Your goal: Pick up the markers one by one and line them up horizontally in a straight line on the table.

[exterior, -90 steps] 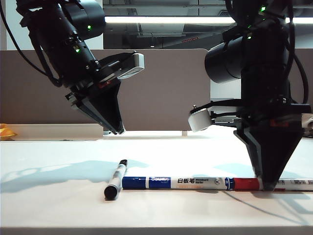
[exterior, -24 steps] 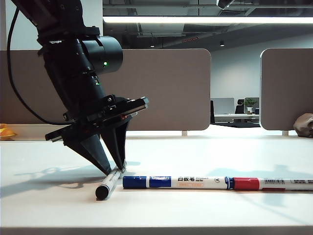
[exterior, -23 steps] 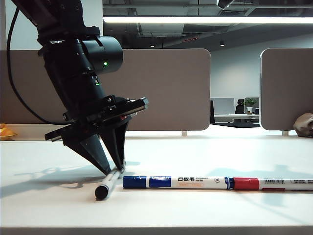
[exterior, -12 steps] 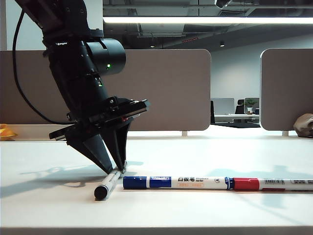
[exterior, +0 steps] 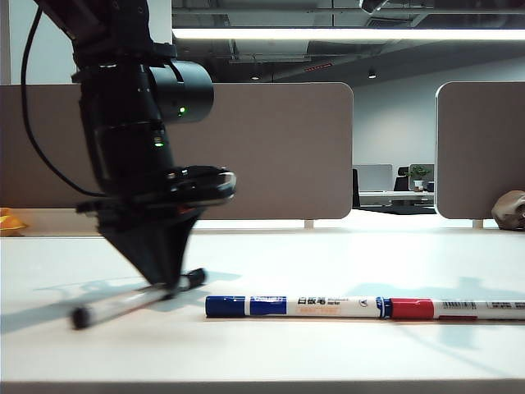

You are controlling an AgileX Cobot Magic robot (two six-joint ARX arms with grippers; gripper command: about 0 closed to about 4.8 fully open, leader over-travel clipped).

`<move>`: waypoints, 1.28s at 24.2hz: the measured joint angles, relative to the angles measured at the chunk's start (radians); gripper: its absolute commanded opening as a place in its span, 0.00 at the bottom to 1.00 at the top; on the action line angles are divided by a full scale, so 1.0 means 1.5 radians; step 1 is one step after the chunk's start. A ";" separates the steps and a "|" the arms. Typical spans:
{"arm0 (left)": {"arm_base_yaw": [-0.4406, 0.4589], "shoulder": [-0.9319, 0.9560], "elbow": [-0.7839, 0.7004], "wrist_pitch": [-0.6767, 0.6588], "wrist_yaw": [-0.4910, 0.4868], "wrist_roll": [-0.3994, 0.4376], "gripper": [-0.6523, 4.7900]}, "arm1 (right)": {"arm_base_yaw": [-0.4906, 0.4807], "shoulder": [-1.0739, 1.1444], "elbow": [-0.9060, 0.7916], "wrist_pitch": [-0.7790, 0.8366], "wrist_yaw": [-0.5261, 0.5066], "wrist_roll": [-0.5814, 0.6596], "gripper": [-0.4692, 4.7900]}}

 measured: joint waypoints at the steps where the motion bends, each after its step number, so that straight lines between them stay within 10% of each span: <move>1: 0.000 0.000 0.002 -0.013 -0.025 0.017 0.22 | 0.000 0.000 0.000 0.001 0.000 0.000 0.08; 11: 0.003 -0.007 0.001 -0.094 -0.116 0.174 0.22 | -0.001 0.000 0.000 0.002 -0.019 0.000 0.08; 31: 0.007 -0.045 -0.019 -0.122 0.021 0.418 0.22 | -0.004 0.000 0.000 0.002 -0.028 -0.002 0.08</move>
